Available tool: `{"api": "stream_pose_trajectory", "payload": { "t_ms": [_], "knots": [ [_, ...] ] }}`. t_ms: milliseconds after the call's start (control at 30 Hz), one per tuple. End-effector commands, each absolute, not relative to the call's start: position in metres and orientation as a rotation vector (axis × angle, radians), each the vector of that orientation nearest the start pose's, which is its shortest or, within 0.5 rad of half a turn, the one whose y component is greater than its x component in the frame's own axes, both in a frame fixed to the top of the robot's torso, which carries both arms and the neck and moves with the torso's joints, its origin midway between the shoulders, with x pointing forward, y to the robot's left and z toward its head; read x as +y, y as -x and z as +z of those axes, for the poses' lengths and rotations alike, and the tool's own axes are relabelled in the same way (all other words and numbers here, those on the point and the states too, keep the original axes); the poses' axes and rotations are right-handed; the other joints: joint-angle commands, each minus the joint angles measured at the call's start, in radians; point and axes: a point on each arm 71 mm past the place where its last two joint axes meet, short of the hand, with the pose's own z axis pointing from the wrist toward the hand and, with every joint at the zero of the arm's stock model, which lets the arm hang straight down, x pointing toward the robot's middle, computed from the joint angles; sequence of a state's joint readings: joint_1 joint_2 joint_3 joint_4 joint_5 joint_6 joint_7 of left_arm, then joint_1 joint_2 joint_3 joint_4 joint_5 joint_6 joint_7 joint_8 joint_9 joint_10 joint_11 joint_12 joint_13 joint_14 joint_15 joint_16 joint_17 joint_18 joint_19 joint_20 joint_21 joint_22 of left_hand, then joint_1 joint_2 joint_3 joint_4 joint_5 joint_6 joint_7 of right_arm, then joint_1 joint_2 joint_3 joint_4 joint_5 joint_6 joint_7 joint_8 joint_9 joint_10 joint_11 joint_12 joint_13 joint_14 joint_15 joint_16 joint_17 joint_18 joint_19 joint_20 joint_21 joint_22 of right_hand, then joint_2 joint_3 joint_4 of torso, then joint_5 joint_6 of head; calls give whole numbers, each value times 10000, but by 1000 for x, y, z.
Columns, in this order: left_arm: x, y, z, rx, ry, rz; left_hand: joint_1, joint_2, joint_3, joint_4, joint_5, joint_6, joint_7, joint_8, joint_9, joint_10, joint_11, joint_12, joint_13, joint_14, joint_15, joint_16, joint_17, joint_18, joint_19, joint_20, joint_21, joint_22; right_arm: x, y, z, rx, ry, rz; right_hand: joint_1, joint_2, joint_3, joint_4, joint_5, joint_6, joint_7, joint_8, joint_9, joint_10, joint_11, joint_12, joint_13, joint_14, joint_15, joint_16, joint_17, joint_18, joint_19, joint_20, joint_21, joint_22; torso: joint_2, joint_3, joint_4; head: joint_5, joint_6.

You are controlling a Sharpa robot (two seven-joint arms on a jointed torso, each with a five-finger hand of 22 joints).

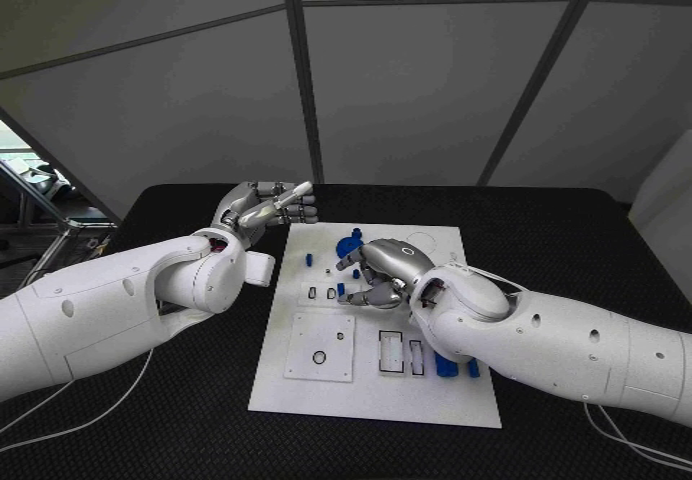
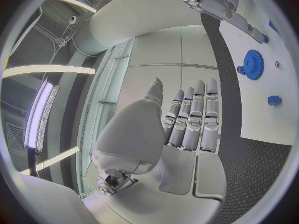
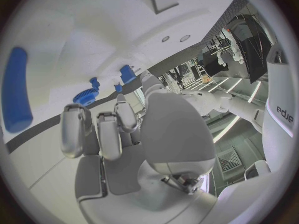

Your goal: Assemble the parts on the task board

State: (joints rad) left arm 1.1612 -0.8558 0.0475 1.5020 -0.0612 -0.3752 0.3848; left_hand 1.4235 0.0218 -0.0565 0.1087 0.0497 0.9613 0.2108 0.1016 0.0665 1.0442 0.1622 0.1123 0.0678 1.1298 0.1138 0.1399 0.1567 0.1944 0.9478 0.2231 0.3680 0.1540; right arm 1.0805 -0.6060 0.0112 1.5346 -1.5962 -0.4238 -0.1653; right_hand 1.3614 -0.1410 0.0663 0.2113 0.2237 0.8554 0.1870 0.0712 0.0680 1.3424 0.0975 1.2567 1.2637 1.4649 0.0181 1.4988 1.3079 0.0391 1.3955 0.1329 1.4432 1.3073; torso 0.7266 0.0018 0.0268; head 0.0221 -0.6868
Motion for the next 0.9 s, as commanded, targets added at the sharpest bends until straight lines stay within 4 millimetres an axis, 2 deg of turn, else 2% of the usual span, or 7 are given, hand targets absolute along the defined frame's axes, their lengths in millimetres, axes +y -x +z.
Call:
{"api": "stream_pose_trajectory", "payload": {
  "t_ms": [33, 233, 333, 500, 633, 767, 900],
  "knots": [
    [227, -500, -168, 14122, 10443, -14549, -115, 40, -94, -31, -15, 240, -58, 1, 31, 566, -164, 222, 104, 597, -196, 258, 213, -89, 436, -181, 250, 116, -83, -444, -189, 14351, 1998, 10438, 306, 119, -54, -35, 85, 196, -67, 135, 32, -187, -47, -182, -138, 629, 6, -179, 940, 237, -306, -18, -247, 137, -33, -3, -4, 24, 39],
    [229, -498, -176, 16190, 9091, -13588, -514, 104, -290, 244, 36, 1017, -576, 292, 158, 2265, -811, 886, 548, 2667, -942, 1384, 1243, -93, 2295, -924, 1588, 799, -113, -443, -168, 14838, 978, 11696, 726, 416, -54, -206, 251, 1048, -330, 531, 95, -1639, -310, -2586, -2339, -88, -249, -1956, -1430, 799, -2244, -240, -2139, -2391, -134, 36, -10, 64, 32],
    [229, -496, -180, 17630, 8114, -12634, -628, 144, -341, 393, 43, 1232, -761, 366, 251, 2913, -1041, 1261, 924, 2932, -1147, 1564, 1692, -145, 2977, -1183, 2504, 1471, -135, -449, -157, 15216, 54, 11881, 892, 512, 48, -196, 305, 1251, -390, 551, 58, -2752, -370, -5188, -4626, -1152, -296, -4712, -4450, 1354, -4337, -295, -4528, -5247, -213, 58, -30, 96, 5],
    [228, -497, -183, 19496, 6591, -10832, -675, 140, -369, 521, 43, 1635, -1027, 616, 521, 3655, -1325, 2265, 1842, 2895, -1345, 1563, 2163, -868, 4550, -1435, 6994, 6928, -168, -461, -146, 15479, -1230, 11815, 1212, 421, 457, 39, 228, 1495, -317, 473, 10, -2238, -286, -7932, -7036, -2427, -112, -8976, -7479, 1421, -5206, -122, -6670, -6814, -348, 101, -80, 162, -50],
    [225, -499, -182, 20659, 5420, -8981, -947, 237, -420, 900, 97, 1718, -1117, 891, 963, 3363, -1473, 3846, 3535, 2827, -1395, 1489, 2737, -1149, 4701, -1532, 8870, 9218, -191, -472, -143, 15527, -2090, 11664, 1338, 276, 827, 271, 256, 1643, -214, 343, 0, -1744, -96, -9876, -8833, -2444, 132, -10952, -8531, 1426, -5188, 132, -7810, -7584, -469, 147, -109, 205, -96],
    [219, -502, -182, 21498, 4400, -7221, -1367, 229, -641, 1378, 20, 1598, -1247, 1467, 1658, 3340, -1482, 7886, 7725, 2807, -1441, 1355, 3256, -1410, 5075, -1514, 10348, 11276, -207, -483, -141, 15503, -2563, 11413, 1275, 190, 1077, 353, 268, 1856, -190, 223, 1, -1168, -57, -11112, -10132, -1823, 159, -12247, -9343, 1438, -4517, 142, -8432, -8107, -569, 196, -105, 230, -168],
    [210, -504, -183, 21917, 3941, -6380, -1443, 272, -805, 1668, 21, 1061, -1182, 2060, 2365, 2848, -1459, 9256, 9171, 2814, -1412, 1179, 3680, -1484, 5259, -1474, 10734, 11871, -214, -488, -140, 15486, -2747, 11246, 1223, 201, 1191, 332, 300, 1919, -134, 122, -2, -1029, 60, -11614, -10708, -1998, 295, -13061, -9866, 1442, -4388, 254, -9069, -8584, -613, 220, -90, 272, -233]
  ]
}}
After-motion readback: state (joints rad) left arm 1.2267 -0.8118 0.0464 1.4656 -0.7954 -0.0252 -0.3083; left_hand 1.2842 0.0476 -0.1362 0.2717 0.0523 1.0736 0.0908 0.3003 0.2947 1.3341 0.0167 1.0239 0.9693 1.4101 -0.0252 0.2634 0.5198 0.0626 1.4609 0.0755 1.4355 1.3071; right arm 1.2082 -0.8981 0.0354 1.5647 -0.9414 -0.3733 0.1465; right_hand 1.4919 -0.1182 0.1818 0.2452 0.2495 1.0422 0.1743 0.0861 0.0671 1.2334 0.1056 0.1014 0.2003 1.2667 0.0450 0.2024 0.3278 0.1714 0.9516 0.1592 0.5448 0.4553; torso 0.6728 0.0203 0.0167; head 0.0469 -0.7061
